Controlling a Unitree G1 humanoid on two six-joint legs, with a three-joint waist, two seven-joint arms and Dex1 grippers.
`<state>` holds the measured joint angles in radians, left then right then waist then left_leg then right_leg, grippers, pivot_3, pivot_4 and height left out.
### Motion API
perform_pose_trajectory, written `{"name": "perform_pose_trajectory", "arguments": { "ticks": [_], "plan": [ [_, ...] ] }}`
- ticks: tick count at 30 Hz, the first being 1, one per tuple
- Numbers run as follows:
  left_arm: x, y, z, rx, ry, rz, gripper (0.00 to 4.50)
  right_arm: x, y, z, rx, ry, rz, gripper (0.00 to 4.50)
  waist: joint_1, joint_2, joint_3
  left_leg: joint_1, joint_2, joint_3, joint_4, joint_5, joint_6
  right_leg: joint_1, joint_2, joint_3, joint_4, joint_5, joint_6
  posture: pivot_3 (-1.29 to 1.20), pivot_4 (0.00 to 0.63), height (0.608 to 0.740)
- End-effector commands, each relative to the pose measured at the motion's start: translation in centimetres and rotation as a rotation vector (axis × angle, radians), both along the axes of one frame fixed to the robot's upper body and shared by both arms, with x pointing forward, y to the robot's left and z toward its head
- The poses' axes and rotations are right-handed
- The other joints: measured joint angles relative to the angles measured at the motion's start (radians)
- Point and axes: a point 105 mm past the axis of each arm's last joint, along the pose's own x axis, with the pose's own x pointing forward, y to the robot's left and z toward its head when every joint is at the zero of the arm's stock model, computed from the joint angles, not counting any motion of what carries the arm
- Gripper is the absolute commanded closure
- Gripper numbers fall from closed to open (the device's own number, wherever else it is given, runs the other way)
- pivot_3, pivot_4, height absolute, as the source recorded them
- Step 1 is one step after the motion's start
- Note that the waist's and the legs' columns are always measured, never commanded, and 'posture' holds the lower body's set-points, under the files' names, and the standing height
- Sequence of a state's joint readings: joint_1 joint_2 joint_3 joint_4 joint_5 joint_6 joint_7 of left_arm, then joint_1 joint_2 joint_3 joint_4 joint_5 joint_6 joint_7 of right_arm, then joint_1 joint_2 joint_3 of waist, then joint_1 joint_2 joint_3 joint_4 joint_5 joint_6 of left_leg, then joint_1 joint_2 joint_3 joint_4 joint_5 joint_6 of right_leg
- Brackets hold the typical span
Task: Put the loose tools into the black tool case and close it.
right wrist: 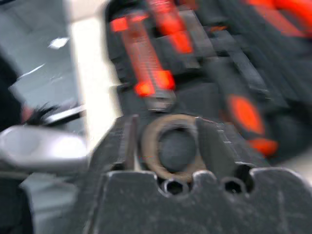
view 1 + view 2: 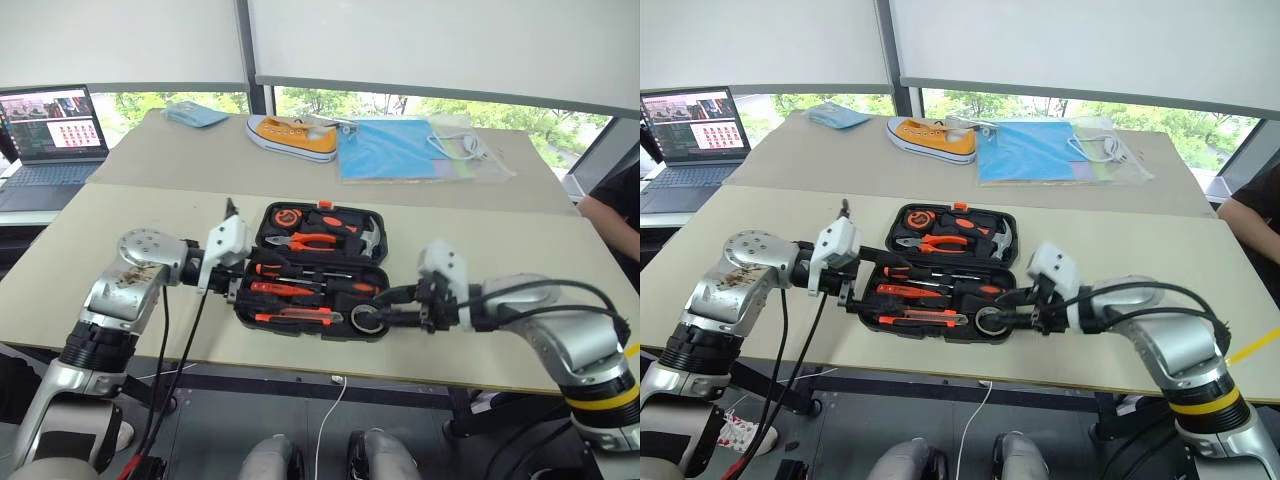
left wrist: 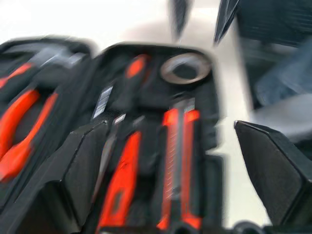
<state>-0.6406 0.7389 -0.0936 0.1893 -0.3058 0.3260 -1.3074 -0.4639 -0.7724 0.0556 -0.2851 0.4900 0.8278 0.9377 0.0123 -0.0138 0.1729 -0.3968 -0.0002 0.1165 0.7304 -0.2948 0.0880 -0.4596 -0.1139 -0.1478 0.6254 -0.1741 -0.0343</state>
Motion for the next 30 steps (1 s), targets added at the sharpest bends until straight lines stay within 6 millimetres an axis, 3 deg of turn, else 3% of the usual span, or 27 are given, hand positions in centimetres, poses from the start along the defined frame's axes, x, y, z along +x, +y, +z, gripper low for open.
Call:
{"name": "perform_pose_trajectory", "arguments": {
  "ticks": [1, 3, 6, 9, 13, 18, 26, 30],
  "plan": [
    [2.1, 5.0, -0.3, 0.001, -0.031, 0.245, 1.89, 2.1, -2.4, 1.2, 0.004, -0.084, -0.126, 3.97, -0.002, 0.000, 0.000, 0.000, 0.000, 0.000, 0.000, 0.000, 0.000, 0.000, 0.000, 0.000, 0.000, 0.000, 0.000, 0.00, 0.150, 0.718],
    [2.5, 6.3, -0.9, 0.017, -0.030, 0.302, 2.61, 2.6, -2.9, 0.9, -0.003, -0.086, -0.149, 4.50, -0.001, 0.000, 0.000, 0.000, 0.000, 0.000, -0.001, 0.000, 0.000, -0.001, 0.000, 0.000, 0.000, 0.000, 0.000, 0.00, 0.150, 0.718],
    [2.7, 7.0, -2.5, 0.109, -0.049, 0.308, 3.52, 3.7, -3.4, -0.4, -0.070, -0.150, -0.155, 4.50, 0.000, 0.000, 0.000, -0.001, 0.000, 0.000, -0.001, 0.000, 0.000, -0.001, 0.000, 0.000, 0.000, 0.000, 0.000, 0.00, 0.150, 0.718],
    [2.8, 5.8, -3.5, 0.119, -0.049, 0.266, 4.44, 4.3, -3.2, -1.8, -0.129, -0.198, -0.126, 4.50, 0.003, 0.000, 0.000, -0.001, -0.001, 0.001, -0.001, 0.000, 0.000, -0.001, 0.000, -0.001, 0.000, 0.000, 0.000, 0.00, 0.150, 0.718],
    [2.7, 3.1, -4.2, 0.086, -0.031, 0.184, 4.44, 3.6, -1.3, -3.2, -0.165, -0.214, 0.015, 4.50, 0.001, 0.000, 0.000, -0.002, -0.001, 0.001, -0.001, 0.000, 0.000, -0.001, -0.001, -0.001, -0.001, 0.000, 0.000, 0.00, 0.150, 0.718],
    [0.5, 1.3, -4.4, 0.059, 0.033, 0.043, 4.44, 0.6, 0.6, -2.9, -0.103, -0.210, 0.222, 4.50, -0.001, 0.000, 0.000, -0.002, -0.001, 0.001, -0.001, 0.000, 0.000, -0.001, 0.000, -0.002, 0.000, 0.000, 0.000, 0.00, 0.150, 0.718],
    [-2.3, 1.5, -5.3, 0.130, 0.091, -0.046, 4.44, -2.0, 0.8, -3.0, -0.074, -0.182, 0.283, 4.50, -0.002, 0.000, 0.001, -0.001, 0.000, 0.000, -0.002, 0.000, 0.000, -0.001, 0.000, -0.001, -0.001, 0.000, 0.000, 0.00, 0.150, 0.718],
    [-2.3, 2.6, -6.0, 0.182, 0.081, -0.013, 4.44, -1.7, -0.4, -4.1, -0.145, -0.187, 0.213, 4.50, -0.002, 0.000, 0.001, -0.001, 0.000, 0.000, -0.002, 0.000, -0.001, -0.001, -0.001, -0.001, -0.001, 0.000, 0.000, 0.00, 0.150, 0.718]
  ]
}}
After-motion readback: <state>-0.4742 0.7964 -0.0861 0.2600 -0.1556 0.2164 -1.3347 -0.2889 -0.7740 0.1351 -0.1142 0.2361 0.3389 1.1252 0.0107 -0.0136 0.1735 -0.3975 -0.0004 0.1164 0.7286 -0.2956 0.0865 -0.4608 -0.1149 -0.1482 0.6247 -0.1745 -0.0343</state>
